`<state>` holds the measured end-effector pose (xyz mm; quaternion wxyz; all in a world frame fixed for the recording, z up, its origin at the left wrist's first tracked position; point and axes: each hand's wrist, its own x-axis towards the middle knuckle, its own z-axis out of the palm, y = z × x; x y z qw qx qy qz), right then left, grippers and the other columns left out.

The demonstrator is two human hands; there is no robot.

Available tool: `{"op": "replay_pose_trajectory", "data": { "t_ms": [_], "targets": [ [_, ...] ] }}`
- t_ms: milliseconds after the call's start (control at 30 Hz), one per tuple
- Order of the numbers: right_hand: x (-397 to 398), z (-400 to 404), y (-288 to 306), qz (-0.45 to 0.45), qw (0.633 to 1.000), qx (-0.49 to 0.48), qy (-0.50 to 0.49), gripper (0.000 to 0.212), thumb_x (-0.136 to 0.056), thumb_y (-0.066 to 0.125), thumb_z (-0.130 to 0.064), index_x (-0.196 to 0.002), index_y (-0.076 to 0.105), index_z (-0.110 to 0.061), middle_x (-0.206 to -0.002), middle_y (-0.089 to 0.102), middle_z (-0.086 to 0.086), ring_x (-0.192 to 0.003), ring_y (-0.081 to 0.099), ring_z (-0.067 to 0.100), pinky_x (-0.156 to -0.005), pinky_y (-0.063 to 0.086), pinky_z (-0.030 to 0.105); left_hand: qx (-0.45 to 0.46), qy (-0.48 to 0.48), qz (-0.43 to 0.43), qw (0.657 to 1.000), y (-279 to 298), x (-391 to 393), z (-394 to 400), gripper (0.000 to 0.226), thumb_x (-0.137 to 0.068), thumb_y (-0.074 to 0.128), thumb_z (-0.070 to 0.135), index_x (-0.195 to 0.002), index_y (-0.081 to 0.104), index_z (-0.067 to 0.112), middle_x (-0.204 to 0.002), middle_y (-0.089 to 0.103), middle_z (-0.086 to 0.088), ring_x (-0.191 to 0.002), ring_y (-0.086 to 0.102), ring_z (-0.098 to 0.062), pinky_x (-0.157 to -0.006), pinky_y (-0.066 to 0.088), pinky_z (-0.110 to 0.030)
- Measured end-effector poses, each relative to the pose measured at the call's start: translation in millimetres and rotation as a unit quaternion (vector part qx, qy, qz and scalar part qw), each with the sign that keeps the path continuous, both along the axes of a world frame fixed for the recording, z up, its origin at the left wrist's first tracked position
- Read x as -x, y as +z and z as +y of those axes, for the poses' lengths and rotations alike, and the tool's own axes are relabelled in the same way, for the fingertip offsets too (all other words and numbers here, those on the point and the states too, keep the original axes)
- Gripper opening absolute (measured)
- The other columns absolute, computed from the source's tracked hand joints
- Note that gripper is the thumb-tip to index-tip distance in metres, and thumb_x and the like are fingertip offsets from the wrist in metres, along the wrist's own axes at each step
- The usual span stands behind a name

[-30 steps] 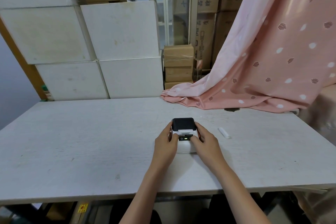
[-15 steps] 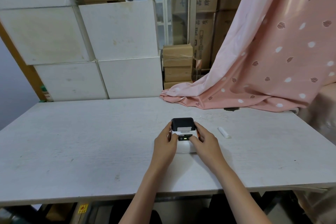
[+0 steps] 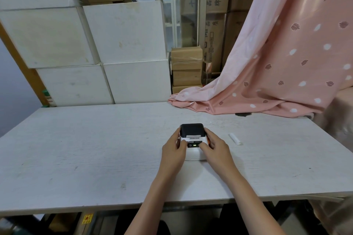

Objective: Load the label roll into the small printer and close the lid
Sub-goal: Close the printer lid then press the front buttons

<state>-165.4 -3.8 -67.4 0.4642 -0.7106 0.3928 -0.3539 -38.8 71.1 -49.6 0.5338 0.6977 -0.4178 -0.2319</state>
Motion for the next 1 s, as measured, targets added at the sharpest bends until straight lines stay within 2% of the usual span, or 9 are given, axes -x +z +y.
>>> {"op": "replay_pose_trajectory", "data": {
  "t_ms": [133, 267, 367, 467, 767, 1000],
  "targets": [
    [0.5, 0.9, 0.8, 0.004, 1.000, -0.003, -0.003, 0.061, -0.080, 0.053, -0.030, -0.140, 0.059, -0.041, -0.113, 0.075, -0.018, -0.106, 0.069, 0.012, -0.098, 0.056, 0.038, 0.002, -0.001, 0.002, 1.000, 1.4, 0.7, 0.3, 0.053, -0.095, 0.044, 0.007, -0.115, 0.050, 0.056, -0.079, 0.059, 0.050, -0.074, 0.052, 0.028, -0.069, 0.041, 0.004],
    [0.5, 1.9, 1.5, 0.003, 1.000, -0.004, -0.005, 0.061, -0.081, 0.053, -0.031, -0.141, 0.058, -0.042, -0.111, 0.076, -0.014, -0.106, 0.070, 0.020, -0.095, 0.057, 0.043, 0.013, -0.003, 0.011, 1.000, 1.1, 1.2, 0.5, 0.052, -0.096, 0.044, 0.007, -0.125, 0.051, 0.049, -0.099, 0.057, 0.042, -0.090, 0.050, 0.032, -0.072, 0.039, 0.004],
    [0.7, 1.6, 1.1, 0.002, 1.000, -0.003, -0.009, 0.061, -0.081, 0.053, -0.031, -0.140, 0.058, -0.044, -0.110, 0.076, -0.011, -0.105, 0.069, 0.024, -0.095, 0.057, 0.044, 0.016, -0.003, 0.018, 1.000, 0.6, 1.2, 0.1, 0.051, -0.096, 0.044, 0.007, -0.129, 0.052, 0.045, -0.099, 0.056, 0.040, -0.088, 0.050, 0.033, -0.071, 0.038, 0.005],
    [0.9, 1.6, 1.0, 0.003, 1.000, -0.004, -0.007, 0.059, -0.083, 0.054, -0.027, -0.140, 0.059, -0.042, -0.111, 0.076, -0.013, -0.106, 0.069, 0.022, -0.095, 0.056, 0.040, 0.016, -0.001, 0.020, 1.000, -0.1, 0.6, -0.7, 0.051, -0.096, 0.045, 0.008, -0.136, 0.052, 0.038, -0.101, 0.054, 0.041, -0.089, 0.048, 0.035, -0.071, 0.038, 0.006],
    [1.3, 2.1, 3.1, 0.000, 1.000, -0.003, -0.004, 0.057, -0.090, 0.057, -0.015, -0.143, 0.058, -0.036, -0.114, 0.075, -0.016, -0.107, 0.069, 0.013, -0.094, 0.054, 0.031, 0.016, -0.002, 0.014, 1.000, -1.4, -0.4, -1.5, 0.051, -0.096, 0.044, 0.009, -0.139, 0.052, 0.036, -0.104, 0.056, 0.038, -0.091, 0.050, 0.033, -0.072, 0.039, 0.004],
    [1.3, 2.1, 2.8, 0.002, 1.000, -0.004, -0.006, 0.056, -0.088, 0.055, -0.018, -0.140, 0.060, -0.039, -0.111, 0.076, -0.015, -0.105, 0.070, 0.016, -0.094, 0.056, 0.037, 0.020, 0.002, 0.020, 1.000, -1.3, 0.2, -1.8, 0.050, -0.097, 0.045, 0.007, -0.137, 0.053, 0.035, -0.102, 0.054, 0.041, -0.088, 0.048, 0.035, -0.072, 0.037, 0.007]
  ]
}}
